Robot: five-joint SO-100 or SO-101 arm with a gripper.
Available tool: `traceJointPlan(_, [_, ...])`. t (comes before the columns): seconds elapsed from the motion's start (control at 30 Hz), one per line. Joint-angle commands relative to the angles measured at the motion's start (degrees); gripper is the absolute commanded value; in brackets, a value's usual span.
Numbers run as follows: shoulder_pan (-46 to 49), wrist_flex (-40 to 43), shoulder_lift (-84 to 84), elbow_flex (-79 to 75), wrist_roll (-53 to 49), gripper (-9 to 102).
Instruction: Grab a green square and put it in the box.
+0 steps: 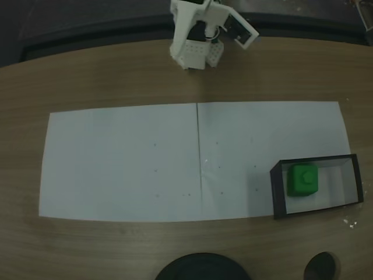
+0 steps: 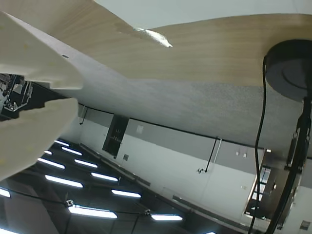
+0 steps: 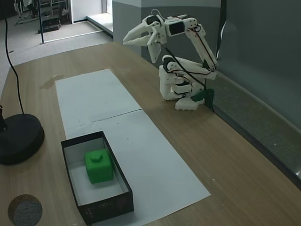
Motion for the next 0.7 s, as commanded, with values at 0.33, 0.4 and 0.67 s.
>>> traceJointPlan(0.33, [-15.56, -10.99, 1.32, 23.91, 4.75, 0])
traceJointPlan(0.4, [-18.28, -11.07, 1.32, 26.19, 10.55, 0])
traceJointPlan(0.67, [-18.54, -9.49, 1.41, 33.84, 14.33, 0])
